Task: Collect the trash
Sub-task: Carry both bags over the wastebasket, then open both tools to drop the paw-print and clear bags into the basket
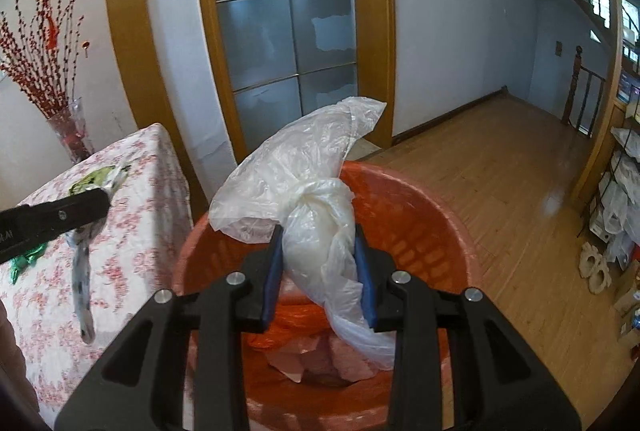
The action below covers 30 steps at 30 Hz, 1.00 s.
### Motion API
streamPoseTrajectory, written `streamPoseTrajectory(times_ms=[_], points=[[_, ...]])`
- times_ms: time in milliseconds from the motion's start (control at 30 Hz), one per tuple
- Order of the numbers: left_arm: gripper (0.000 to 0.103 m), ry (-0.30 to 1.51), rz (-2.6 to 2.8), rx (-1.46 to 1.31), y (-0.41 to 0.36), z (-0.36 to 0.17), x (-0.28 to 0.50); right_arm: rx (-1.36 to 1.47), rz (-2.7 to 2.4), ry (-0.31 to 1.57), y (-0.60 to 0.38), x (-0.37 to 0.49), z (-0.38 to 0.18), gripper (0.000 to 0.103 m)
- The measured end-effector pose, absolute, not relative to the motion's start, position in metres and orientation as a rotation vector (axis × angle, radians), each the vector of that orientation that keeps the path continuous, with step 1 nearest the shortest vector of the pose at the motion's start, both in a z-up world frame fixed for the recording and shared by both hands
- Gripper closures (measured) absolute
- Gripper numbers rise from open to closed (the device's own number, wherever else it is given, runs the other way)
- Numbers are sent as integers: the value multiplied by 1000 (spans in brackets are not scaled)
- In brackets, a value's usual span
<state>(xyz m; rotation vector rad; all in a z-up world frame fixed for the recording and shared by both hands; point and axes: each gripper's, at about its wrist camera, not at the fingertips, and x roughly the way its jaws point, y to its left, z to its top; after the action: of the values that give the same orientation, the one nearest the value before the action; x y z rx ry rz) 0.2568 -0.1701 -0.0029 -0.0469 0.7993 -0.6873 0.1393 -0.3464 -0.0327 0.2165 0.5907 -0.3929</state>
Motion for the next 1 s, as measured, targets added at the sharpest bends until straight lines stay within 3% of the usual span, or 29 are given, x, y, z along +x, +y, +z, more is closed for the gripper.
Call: streamPoseTrajectory(times_ms=[567,600,667,1000], points=[[77,871,-755,-15,-225,-25,261,265,-422,601,-380,146,-48,67],[75,875,-756,-17,-225,-27,262,268,-422,602,-381,146,-49,64],[60,888,-739,-22,-224,-30,264,272,-421,604,-382,146,-50,58],[42,874,-618,9,-190,-35,271,239,-433,604,-375,142,-52,35]])
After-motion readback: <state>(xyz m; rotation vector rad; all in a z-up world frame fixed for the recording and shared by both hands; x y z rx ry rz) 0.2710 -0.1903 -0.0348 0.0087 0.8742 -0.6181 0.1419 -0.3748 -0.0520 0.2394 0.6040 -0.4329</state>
